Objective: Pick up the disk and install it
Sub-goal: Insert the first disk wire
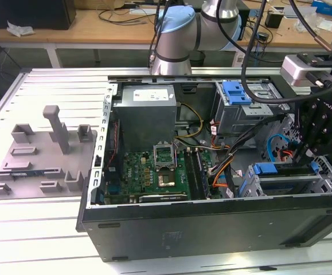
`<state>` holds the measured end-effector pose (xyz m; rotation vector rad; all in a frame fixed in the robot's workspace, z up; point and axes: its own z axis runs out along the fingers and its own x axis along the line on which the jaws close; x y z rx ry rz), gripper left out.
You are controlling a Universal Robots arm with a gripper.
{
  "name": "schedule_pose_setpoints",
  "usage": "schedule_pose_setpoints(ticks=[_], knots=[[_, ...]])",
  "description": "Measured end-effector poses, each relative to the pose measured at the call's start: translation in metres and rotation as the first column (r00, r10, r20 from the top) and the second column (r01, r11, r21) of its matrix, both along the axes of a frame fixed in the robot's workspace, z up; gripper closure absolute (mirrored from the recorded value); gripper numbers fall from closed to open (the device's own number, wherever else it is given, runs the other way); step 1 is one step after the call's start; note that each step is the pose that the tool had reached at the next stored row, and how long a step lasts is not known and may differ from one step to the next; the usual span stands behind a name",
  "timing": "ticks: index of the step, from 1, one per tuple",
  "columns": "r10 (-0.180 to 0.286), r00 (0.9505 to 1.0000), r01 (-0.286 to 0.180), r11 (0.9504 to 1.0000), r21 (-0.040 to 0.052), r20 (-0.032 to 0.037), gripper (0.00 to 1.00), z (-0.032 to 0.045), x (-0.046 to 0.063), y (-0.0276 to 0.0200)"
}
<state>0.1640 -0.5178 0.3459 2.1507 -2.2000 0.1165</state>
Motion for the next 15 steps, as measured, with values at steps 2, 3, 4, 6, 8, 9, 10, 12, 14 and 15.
schedule_pose_setpoints(ticks=[2,3,4,6,8,9,10,12,14,15], knots=[[0.0,1.0,0.0,1.0,0.0001,0.0,0.83,-0.0003,0.0,0.0005],[0.0,1.0,0.0,1.0,0.0,0.0,0.83,-0.0004,0.0,0.0006],[0.0,1.0,0.0,1.0,0.0001,0.0,0.83,-0.0005,0.0,0.0008],[0.0,1.0,0.0,1.0,0.0,0.0,0.83,-0.0007,0.0,0.0014],[0.001,1.0,-0.001,1.0,0.0,0.0,0.83,-0.0008,0.0,0.0017],[0.001,1.0,-0.001,1.0,-0.0001,0.0,0.83,-0.0008,0.0,0.0018],[0.002,1.0,-0.002,1.0,-0.0001,0.0,0.83,-0.0008,0.0,0.0019],[0.003,1.0,-0.003,1.0,0.0,0.0,0.83,-0.0009,0.0001,0.0019],[0.005,1.0,-0.005,1.0,-0.0001,0.0,0.83,-0.0009,0.0002,0.002],[0.006,1.0,-0.006,1.0,-0.0001,0.0,0.83,-0.0009,0.0003,0.002]])
